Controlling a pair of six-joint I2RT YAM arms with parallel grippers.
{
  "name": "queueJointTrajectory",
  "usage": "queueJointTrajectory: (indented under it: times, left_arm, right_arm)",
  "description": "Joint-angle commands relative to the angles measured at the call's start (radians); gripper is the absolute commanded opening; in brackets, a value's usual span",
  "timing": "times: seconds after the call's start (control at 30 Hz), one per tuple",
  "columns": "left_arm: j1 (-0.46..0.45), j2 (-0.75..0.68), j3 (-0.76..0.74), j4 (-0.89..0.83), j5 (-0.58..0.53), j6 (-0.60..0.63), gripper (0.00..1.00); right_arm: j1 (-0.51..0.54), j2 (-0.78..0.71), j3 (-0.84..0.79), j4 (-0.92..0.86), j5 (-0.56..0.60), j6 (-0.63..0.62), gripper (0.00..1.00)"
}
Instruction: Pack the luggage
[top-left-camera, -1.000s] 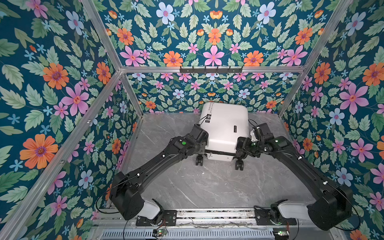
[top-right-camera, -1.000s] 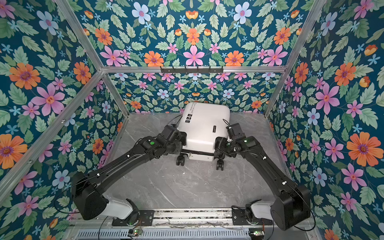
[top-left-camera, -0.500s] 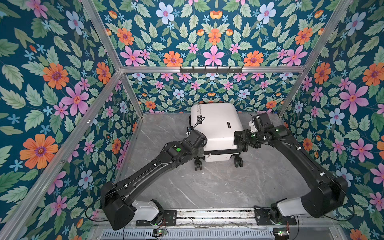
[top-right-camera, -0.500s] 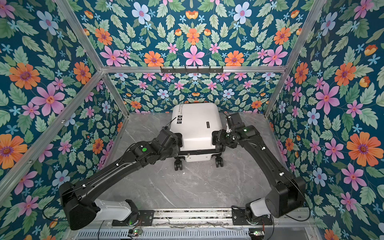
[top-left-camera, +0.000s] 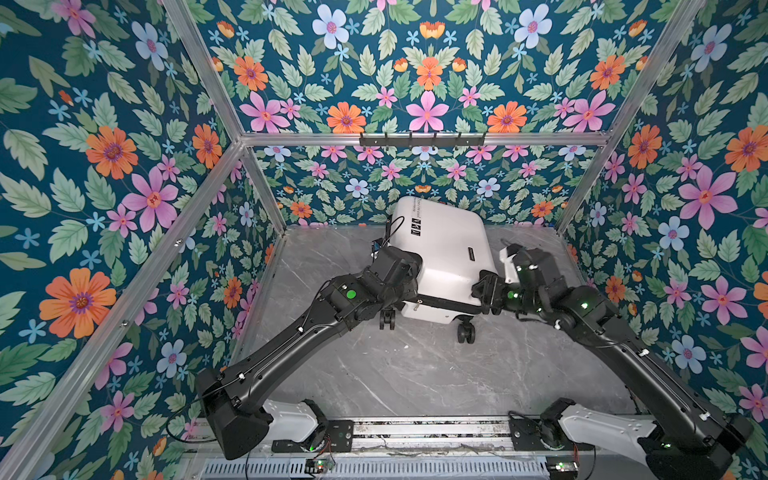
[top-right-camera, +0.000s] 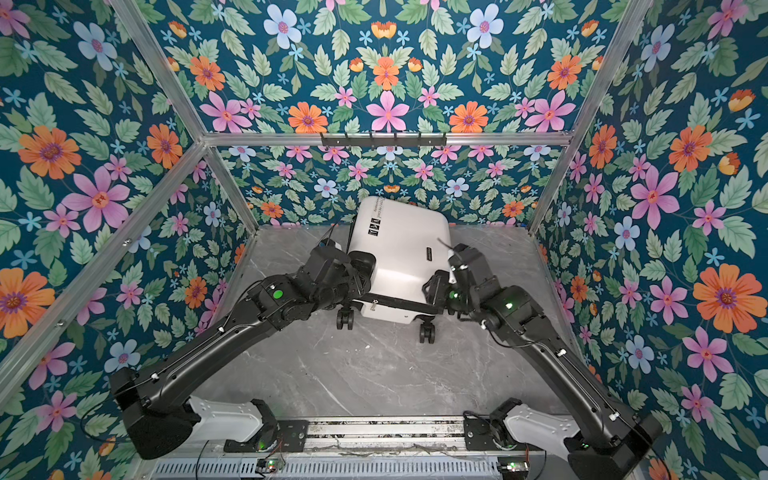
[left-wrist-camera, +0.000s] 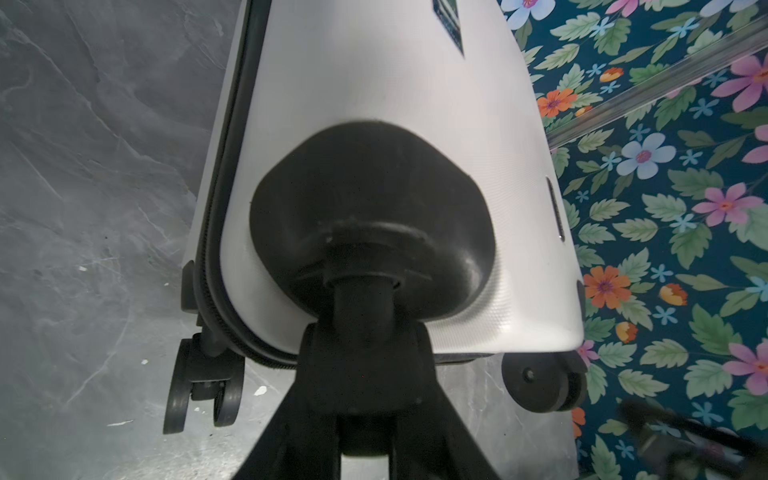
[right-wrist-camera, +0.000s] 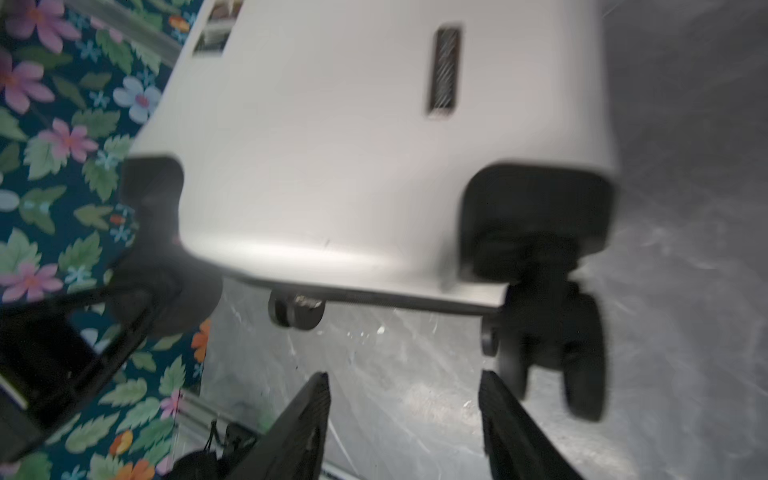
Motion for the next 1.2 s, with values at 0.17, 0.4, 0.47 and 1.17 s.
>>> queueJointTrajectory:
  times: [0.17,0.4,0.47,1.17]
  left_arm:
    - [-0.021,0.011,0.017,0.218,-0.053,-0.052,0.00]
    - [-0.035,0.031,0.046,0.210,-0.046,-0.055,0.00]
    - [-0.036,0.027,0.045,0.210,-0.049,-0.063,0.00]
    - [-0.075,0.019,0.079,0.179,0.020,-0.093,0.00]
  right_arm:
    - [0.212,0.150,-0.109,0.226,0.082,0.299,0.59]
    - [0.213,0.267,-0.100,0.382,0.082,0.298,0.62]
    - [0.213,0.288,-0.109,0.410,0.092,0.302,0.62]
    - [0.119,0.227,-0.355,0.949,0.173,0.195,0.56]
